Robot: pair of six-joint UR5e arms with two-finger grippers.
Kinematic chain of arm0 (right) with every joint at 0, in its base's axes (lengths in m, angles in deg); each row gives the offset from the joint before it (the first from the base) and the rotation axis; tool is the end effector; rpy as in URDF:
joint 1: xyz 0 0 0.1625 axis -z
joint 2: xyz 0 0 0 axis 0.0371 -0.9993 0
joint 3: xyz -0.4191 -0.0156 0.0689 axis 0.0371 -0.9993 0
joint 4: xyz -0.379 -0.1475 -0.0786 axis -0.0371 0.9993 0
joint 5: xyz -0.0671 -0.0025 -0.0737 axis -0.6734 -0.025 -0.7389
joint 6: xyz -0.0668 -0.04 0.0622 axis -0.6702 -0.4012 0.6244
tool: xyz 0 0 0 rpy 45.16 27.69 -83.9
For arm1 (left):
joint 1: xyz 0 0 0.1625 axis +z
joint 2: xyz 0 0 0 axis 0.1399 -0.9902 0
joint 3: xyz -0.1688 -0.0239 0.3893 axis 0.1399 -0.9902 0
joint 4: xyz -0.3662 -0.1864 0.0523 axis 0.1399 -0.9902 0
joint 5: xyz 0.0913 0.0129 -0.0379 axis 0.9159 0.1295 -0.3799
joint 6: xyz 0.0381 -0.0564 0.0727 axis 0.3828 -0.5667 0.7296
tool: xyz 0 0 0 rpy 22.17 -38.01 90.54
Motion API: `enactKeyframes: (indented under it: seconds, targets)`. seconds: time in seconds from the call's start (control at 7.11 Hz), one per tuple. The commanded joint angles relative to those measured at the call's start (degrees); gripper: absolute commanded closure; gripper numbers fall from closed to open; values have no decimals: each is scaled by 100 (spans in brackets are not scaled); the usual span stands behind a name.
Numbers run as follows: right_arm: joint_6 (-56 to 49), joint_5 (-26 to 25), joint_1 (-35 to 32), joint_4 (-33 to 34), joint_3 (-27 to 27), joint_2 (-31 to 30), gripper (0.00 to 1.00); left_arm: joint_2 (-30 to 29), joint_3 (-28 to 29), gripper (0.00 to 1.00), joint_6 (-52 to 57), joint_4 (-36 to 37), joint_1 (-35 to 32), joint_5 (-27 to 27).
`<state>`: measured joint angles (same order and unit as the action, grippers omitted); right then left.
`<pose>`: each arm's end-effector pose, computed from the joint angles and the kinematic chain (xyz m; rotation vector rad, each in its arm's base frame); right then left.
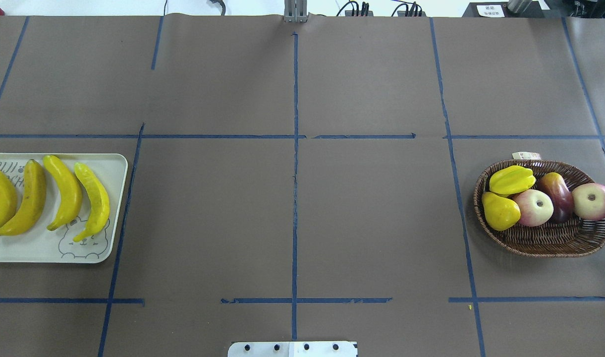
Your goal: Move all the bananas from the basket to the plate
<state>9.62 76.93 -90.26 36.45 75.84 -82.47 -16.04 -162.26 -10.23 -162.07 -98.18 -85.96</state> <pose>0.0719 -0.4788 0.6028 0.1594 -0.9468 -0.1277 -0.0604 -0.4363 0.6048 0.0287 0.8389 -0.0195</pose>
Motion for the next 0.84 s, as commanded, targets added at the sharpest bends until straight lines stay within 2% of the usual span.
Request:
enactKeyframes:
  seconds: [0.0, 0.7]
  targets:
    - [-48, -18, -165, -82, -434, -101, 0, 100, 144, 1, 515, 17, -145, -58]
    - [66, -255, -254, -82, -392, -180, 0, 83, 267, 1, 498, -19, -145, -66]
